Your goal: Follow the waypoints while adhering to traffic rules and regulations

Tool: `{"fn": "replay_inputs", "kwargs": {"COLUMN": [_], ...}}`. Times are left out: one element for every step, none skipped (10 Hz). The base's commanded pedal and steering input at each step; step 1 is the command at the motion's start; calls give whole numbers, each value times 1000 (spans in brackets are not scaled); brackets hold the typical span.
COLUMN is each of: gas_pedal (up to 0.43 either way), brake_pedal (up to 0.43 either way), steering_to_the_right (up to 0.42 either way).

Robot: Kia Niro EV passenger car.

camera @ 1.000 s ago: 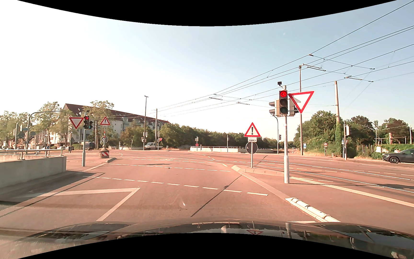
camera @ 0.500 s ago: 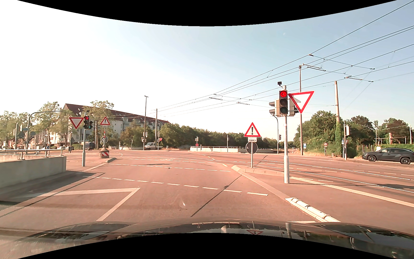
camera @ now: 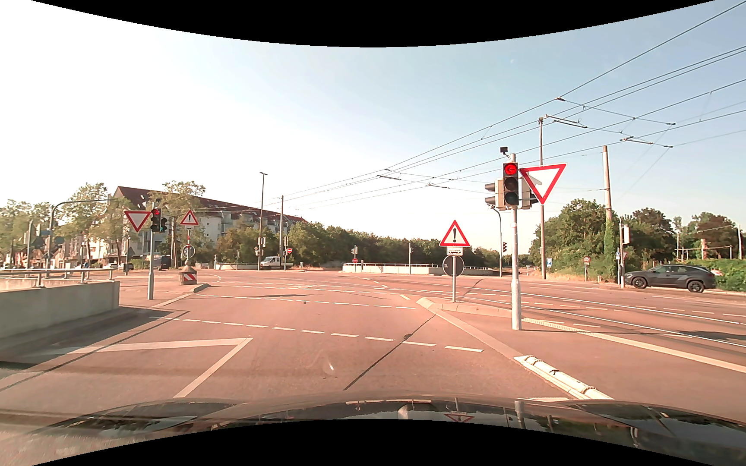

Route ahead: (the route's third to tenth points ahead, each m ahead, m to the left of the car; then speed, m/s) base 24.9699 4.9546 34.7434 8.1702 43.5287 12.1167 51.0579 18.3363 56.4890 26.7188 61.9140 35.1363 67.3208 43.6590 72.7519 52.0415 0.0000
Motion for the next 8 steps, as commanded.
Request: {"fn": "replay_inputs", "kwargs": {"gas_pedal": [0,0,0,0,0,0,0,0], "brake_pedal": [232,232,232,232,232,232,232,232], "steering_to_the_right": [-82,-82,-82,-82,-82,-82,-82,-82]}}
